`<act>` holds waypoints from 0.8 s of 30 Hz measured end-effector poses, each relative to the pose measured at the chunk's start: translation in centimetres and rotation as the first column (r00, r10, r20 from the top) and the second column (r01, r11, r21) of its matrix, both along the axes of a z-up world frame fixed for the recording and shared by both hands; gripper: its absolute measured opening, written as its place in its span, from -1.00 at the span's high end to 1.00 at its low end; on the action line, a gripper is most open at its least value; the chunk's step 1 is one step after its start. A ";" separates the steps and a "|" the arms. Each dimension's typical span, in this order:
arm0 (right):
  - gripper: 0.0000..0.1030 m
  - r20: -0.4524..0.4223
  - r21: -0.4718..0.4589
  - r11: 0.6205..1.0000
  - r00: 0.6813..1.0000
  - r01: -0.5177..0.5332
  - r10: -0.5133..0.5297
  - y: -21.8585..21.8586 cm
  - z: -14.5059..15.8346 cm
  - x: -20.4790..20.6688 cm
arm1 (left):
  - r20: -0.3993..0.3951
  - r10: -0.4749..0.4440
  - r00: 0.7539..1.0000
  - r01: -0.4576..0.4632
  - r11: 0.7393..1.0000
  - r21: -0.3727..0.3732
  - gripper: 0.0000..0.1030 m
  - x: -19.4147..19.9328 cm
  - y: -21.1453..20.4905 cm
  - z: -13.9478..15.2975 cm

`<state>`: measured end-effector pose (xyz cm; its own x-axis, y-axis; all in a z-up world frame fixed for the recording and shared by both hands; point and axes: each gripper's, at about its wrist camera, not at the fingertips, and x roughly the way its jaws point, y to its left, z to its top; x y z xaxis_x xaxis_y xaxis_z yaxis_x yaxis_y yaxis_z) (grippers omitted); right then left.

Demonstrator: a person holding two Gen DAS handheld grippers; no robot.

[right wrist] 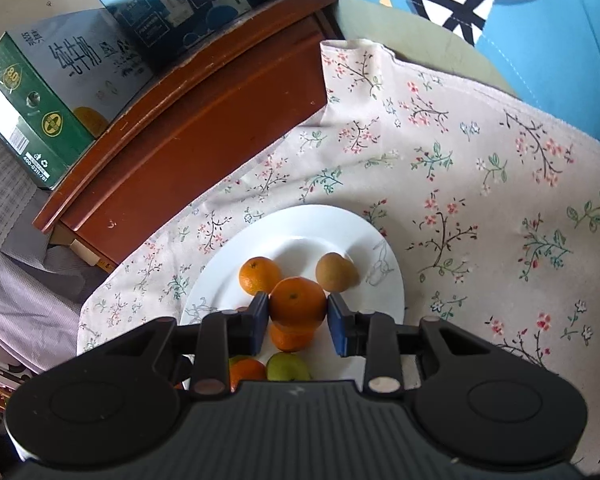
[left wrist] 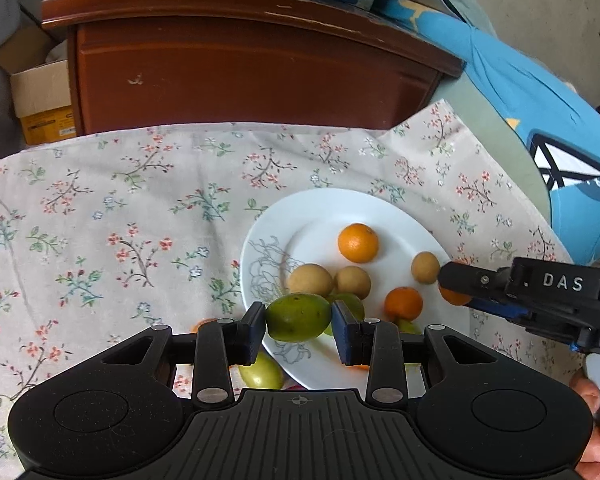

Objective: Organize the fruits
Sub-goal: 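Carry the lime and tangerine onto the white plate and open both tools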

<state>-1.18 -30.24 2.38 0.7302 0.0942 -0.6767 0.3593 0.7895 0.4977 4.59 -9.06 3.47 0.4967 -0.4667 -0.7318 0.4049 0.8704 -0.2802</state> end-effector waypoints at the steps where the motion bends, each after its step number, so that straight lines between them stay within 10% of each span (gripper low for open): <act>1: 0.33 -0.002 0.006 1.000 1.000 0.003 -0.003 0.0 -0.1 0.0 | 0.000 -0.003 1.000 0.003 1.000 -0.003 0.35 0.0 -0.2 0.0; 5: 0.32 0.005 0.029 0.999 1.000 0.027 -0.027 -0.5 -0.3 0.0 | 0.012 -0.025 1.000 0.025 0.999 -0.025 0.24 -0.4 -0.6 0.4; 7: 0.30 0.015 0.036 0.999 0.999 0.029 -0.029 -0.5 -0.2 0.0 | 0.026 -0.018 0.999 0.019 0.999 -0.040 -0.23 -0.6 -0.6 0.8; 13: 0.13 0.048 0.014 1.000 0.999 0.001 -0.002 0.0 0.3 0.0 | 0.085 0.011 0.996 -0.005 0.997 -0.071 -0.77 -1.0 0.2 3.0; 24: 0.05 0.068 -0.080 0.992 0.992 -0.098 0.104 2.2 1.1 0.0 | 0.074 0.076 0.994 -0.073 0.996 -0.046 -0.79 -0.8 3.0 5.3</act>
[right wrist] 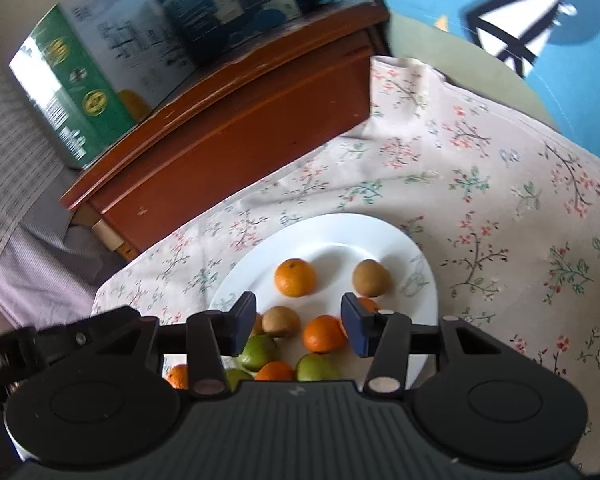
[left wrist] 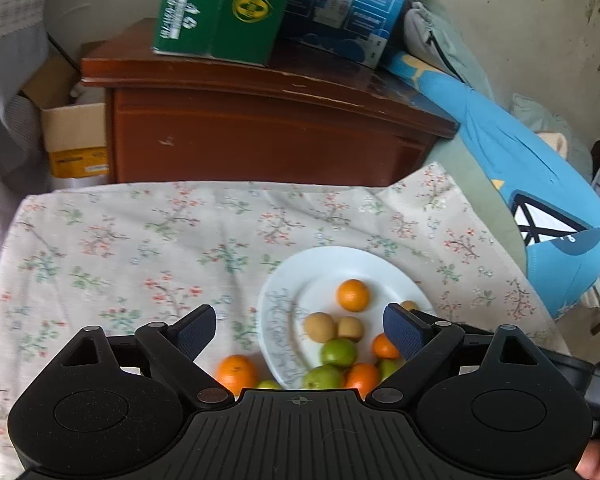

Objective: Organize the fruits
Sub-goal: 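Carry the lime and tangerine onto the white plate and open both tools, then move both open tools back over the remaining loose fruit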

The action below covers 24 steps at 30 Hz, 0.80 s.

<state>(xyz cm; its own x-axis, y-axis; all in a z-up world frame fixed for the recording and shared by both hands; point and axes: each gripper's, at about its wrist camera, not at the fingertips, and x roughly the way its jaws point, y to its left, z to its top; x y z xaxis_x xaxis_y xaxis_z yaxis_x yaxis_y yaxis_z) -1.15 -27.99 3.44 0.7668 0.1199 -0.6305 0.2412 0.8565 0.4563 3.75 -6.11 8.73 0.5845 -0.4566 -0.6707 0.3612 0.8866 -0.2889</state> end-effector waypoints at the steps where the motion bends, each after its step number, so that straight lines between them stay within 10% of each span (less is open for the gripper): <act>1: 0.05 0.003 -0.010 1.000 1.000 -0.012 0.012 0.3 0.1 -0.1 | 0.004 0.007 1.000 -0.007 1.000 0.013 -0.79 0.0 0.2 0.2; 24: 0.05 -0.047 -0.029 0.981 0.980 -0.194 0.193 8.5 -2.5 -4.9 | -0.040 0.162 0.986 -0.158 0.983 0.090 -0.79 -2.2 6.2 -1.1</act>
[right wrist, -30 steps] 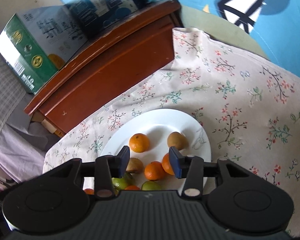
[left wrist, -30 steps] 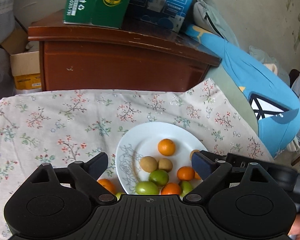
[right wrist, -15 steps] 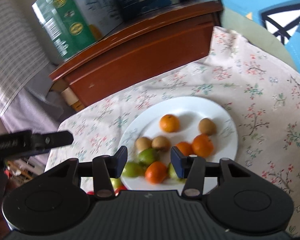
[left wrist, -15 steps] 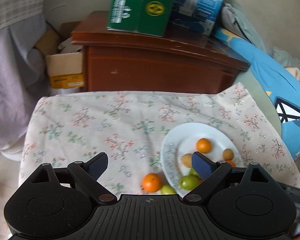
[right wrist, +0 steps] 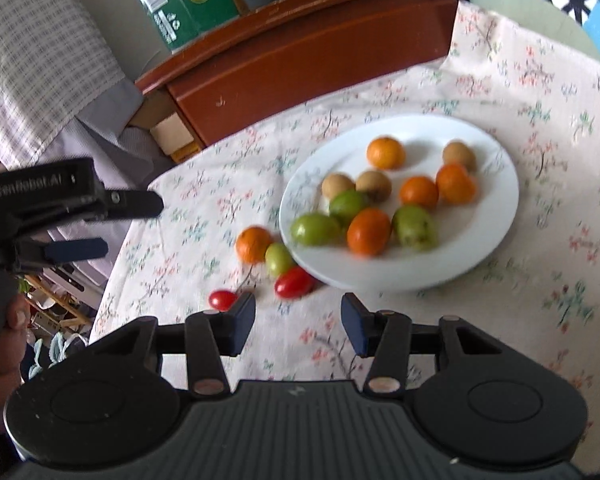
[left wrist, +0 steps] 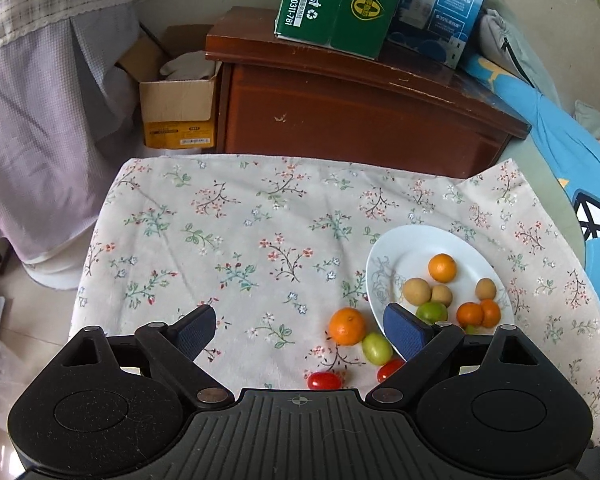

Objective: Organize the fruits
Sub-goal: 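Move both open tools back over the remaining loose fruit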

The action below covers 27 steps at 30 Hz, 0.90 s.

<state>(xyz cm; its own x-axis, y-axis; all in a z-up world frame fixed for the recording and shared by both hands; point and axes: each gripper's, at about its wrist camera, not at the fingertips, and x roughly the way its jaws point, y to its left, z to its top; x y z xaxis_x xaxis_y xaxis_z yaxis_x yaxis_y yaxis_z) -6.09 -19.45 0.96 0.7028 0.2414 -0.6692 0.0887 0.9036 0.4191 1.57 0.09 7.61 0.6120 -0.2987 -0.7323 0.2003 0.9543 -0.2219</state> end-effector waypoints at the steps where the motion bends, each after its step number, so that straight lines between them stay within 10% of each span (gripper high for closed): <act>1: 0.05 -0.003 -0.006 1.000 1.000 -0.004 0.004 0.2 -0.2 -0.1 | -0.003 0.003 1.000 -0.003 1.000 0.002 -0.79 0.0 0.0 -0.1; 23: 0.10 0.075 -0.175 0.984 0.996 -0.031 0.045 3.6 -2.4 2.0 | -0.060 0.010 0.998 -0.006 0.998 0.060 -0.79 -0.4 0.8 -2.4; 27: 0.36 0.098 -0.215 0.976 0.994 -0.029 0.051 4.5 -2.6 2.4 | -0.076 0.018 0.997 -0.013 0.997 0.073 -0.79 -0.3 1.0 -2.9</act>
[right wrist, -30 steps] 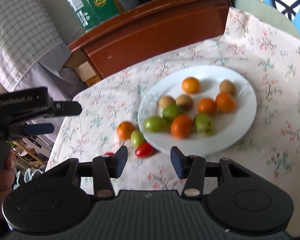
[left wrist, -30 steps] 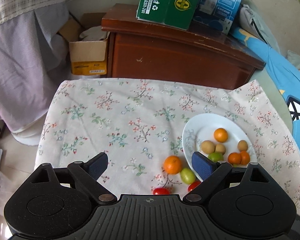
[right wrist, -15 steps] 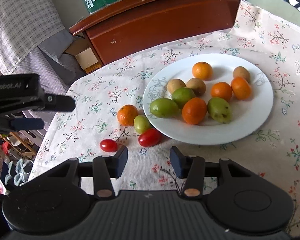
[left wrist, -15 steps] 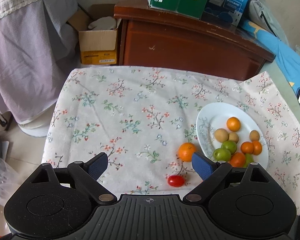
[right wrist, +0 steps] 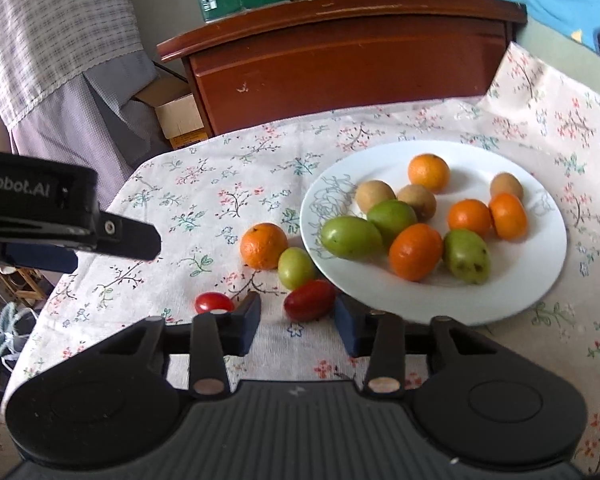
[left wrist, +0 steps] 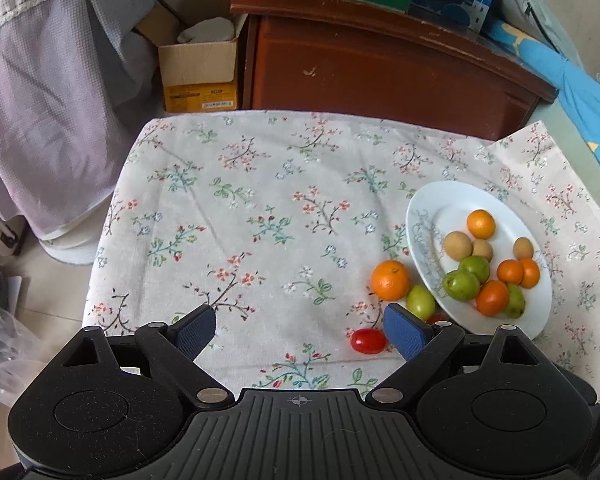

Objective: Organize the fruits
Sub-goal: 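Move both open tools back over the remaining loose fruit, then grasp a red cherry tomato with the right tool while the left tool grasps another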

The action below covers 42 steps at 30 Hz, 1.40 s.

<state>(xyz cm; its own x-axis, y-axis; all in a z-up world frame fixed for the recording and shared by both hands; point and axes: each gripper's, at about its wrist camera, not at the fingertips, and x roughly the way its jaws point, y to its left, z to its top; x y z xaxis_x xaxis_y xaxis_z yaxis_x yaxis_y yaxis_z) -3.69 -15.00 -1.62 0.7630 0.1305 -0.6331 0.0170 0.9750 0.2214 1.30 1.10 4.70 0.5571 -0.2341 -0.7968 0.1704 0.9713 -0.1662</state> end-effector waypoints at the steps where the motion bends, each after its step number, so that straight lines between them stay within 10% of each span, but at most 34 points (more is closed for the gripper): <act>1: 0.48 0.002 -0.012 1.000 1.000 0.003 -0.003 0.1 -0.1 0.3 | -0.003 0.003 1.000 -0.003 1.000 0.000 -0.79 0.1 0.1 -0.1; 42: 0.59 -0.096 0.050 0.995 0.992 0.088 -0.083 -3.3 1.4 -4.3 | 0.035 -0.150 0.988 0.143 0.977 0.160 -1.00 -1.3 -4.5 -5.4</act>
<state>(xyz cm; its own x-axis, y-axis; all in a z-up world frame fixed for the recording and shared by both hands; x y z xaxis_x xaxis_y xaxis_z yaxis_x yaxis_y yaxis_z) -8.02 -18.33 -0.25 0.7102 0.1038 -0.6963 0.1227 0.9557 0.2677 0.00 -3.44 -0.70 0.5631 -0.1903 -0.8042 0.3167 0.9485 -0.0027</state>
